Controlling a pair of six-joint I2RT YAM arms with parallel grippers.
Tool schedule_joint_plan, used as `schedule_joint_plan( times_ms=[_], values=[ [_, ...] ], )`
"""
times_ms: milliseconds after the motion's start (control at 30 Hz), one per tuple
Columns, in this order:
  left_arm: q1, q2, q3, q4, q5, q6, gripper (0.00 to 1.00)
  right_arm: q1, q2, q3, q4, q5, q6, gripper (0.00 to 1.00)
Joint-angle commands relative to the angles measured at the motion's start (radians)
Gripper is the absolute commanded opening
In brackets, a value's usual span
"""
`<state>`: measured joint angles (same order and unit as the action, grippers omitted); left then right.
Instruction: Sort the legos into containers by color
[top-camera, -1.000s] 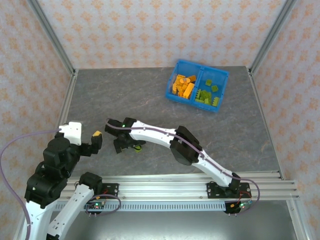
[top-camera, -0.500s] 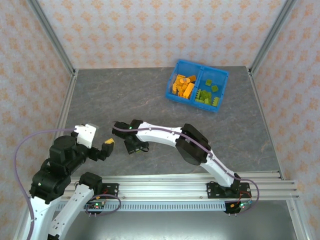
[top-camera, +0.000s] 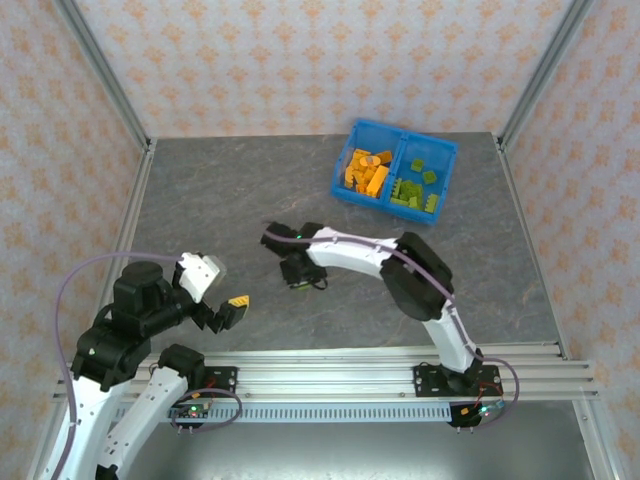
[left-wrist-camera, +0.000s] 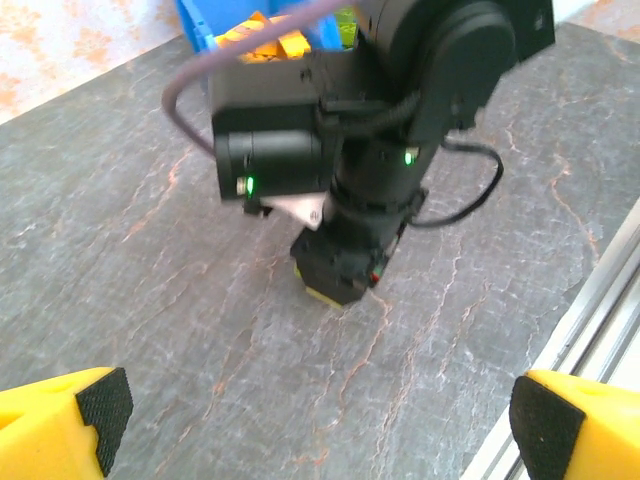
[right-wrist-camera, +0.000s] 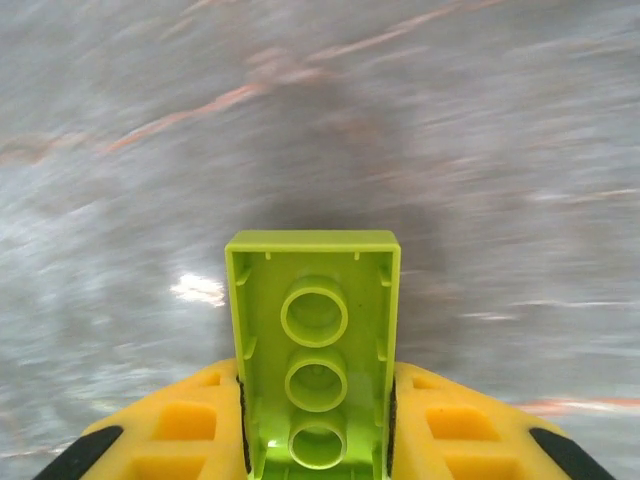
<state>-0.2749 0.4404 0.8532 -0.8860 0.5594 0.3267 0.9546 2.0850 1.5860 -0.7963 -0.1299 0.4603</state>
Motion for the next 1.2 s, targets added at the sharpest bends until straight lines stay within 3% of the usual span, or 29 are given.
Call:
schedule_joint_plan(
  times_ms=[0, 300, 433, 533, 700, 933, 1033, 1167],
  values=[
    [0.003, 0.053, -0.011, 0.123, 0.091, 0.016, 1.00, -0.072, -0.166, -0.067, 0.064, 0.021, 0.011, 0.26],
    [-0.018, 0.232, 0.003, 0.351, 0.197, -0.066, 1.00, -0.381, -0.442, -0.167, 0.044, 0.111, -0.037, 0.25],
    [-0.081, 0.299, 0.004, 0.423, 0.145, -0.073, 1.00, -0.553, -0.468, -0.169, 0.074, 0.161, -0.074, 0.25],
    [-0.140, 0.354, 0.003, 0.482, 0.063, -0.099, 1.00, -0.650, -0.419, -0.139, 0.113, 0.223, -0.108, 0.25],
    [-0.217, 0.462, -0.007, 0.610, -0.185, -0.274, 1.00, -0.749, -0.220, 0.019, 0.163, 0.303, -0.138, 0.25],
    [-0.247, 0.539, -0.003, 0.642, -0.318, -0.373, 1.00, -0.804, 0.055, 0.310, 0.148, 0.286, -0.173, 0.29],
    [-0.248, 0.554, -0.007, 0.639, -0.378, -0.403, 1.00, -0.818, 0.133, 0.419, 0.129, 0.254, -0.169, 0.33],
    [-0.249, 0.566, -0.012, 0.635, -0.424, -0.418, 1.00, -0.823, 0.165, 0.517, 0.070, 0.220, -0.160, 0.50]
  ],
)
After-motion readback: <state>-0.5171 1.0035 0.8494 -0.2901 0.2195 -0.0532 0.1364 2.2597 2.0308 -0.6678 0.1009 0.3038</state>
